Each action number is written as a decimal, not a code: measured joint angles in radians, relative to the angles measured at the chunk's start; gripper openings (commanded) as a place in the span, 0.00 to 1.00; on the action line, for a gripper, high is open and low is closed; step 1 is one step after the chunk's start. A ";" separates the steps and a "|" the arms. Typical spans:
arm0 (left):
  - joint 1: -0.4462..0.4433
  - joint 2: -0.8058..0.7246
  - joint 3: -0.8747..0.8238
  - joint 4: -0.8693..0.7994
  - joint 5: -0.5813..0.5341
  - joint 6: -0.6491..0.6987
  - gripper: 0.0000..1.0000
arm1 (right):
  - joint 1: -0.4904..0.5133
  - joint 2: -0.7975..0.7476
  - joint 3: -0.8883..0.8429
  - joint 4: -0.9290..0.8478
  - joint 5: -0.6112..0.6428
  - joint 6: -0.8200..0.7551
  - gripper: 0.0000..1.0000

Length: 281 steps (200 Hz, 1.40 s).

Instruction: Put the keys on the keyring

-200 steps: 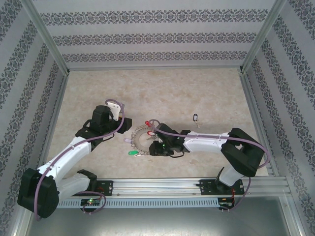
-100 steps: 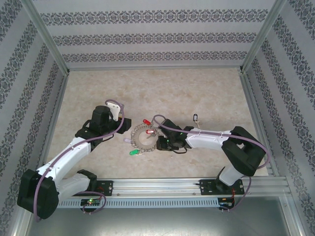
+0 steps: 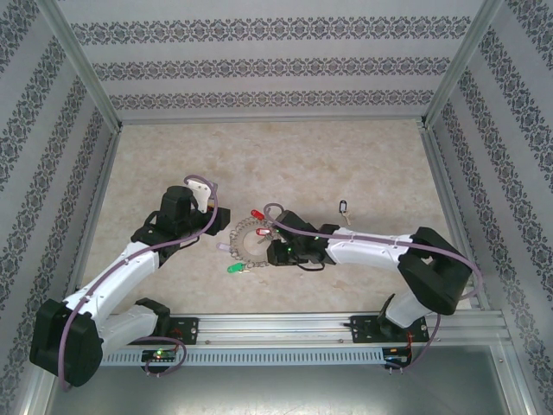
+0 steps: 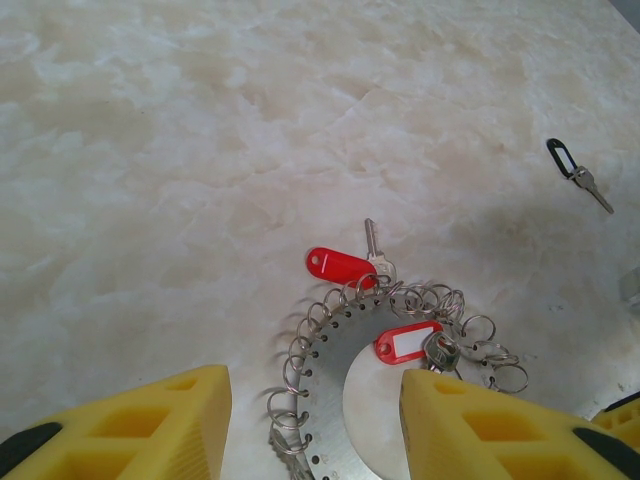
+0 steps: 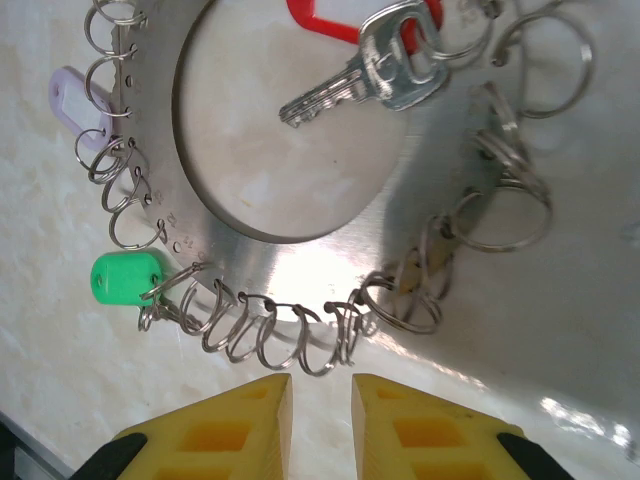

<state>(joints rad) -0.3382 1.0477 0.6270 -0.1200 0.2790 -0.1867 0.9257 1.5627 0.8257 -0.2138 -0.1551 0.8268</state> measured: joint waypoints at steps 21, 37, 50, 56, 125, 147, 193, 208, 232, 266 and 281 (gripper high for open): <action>0.000 0.000 0.000 0.000 0.000 0.000 0.49 | 0.002 0.029 0.006 0.000 -0.002 0.005 0.21; 0.000 0.000 0.000 0.000 0.000 0.001 0.49 | 0.002 0.039 0.006 0.000 -0.002 0.009 0.21; 0.000 0.000 0.000 0.000 0.000 0.003 0.49 | 0.002 0.050 0.011 0.000 -0.002 0.013 0.23; 0.000 0.000 0.000 0.000 0.000 0.003 0.49 | 0.002 0.058 0.017 -0.001 0.001 0.012 0.22; 0.000 0.000 0.000 0.000 0.000 0.004 0.49 | 0.002 0.096 0.050 -0.008 0.045 0.015 0.16; 0.000 0.000 0.000 0.000 0.000 0.004 0.49 | 0.002 0.102 0.056 -0.008 0.056 0.015 0.17; 0.000 0.000 0.000 0.000 0.000 0.004 0.50 | 0.002 0.122 0.064 -0.016 0.077 0.014 0.15; 0.000 0.000 0.000 0.000 0.000 0.004 0.49 | 0.002 0.134 0.068 -0.019 0.083 0.013 0.12; 0.000 0.000 0.000 0.000 0.000 0.004 0.49 | 0.002 0.135 0.074 -0.021 0.091 0.011 0.11; 0.000 0.000 0.000 0.000 0.000 0.004 0.49 | 0.002 0.134 0.074 -0.023 0.106 0.003 0.11; 0.000 0.000 0.000 0.000 0.000 0.004 0.49 | 0.002 0.130 0.073 -0.024 0.108 -0.013 0.08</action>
<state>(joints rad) -0.3382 1.0477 0.6270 -0.1200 0.2790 -0.1825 0.9276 1.6924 0.8989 -0.2375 -0.0467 0.8139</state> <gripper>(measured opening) 0.493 0.101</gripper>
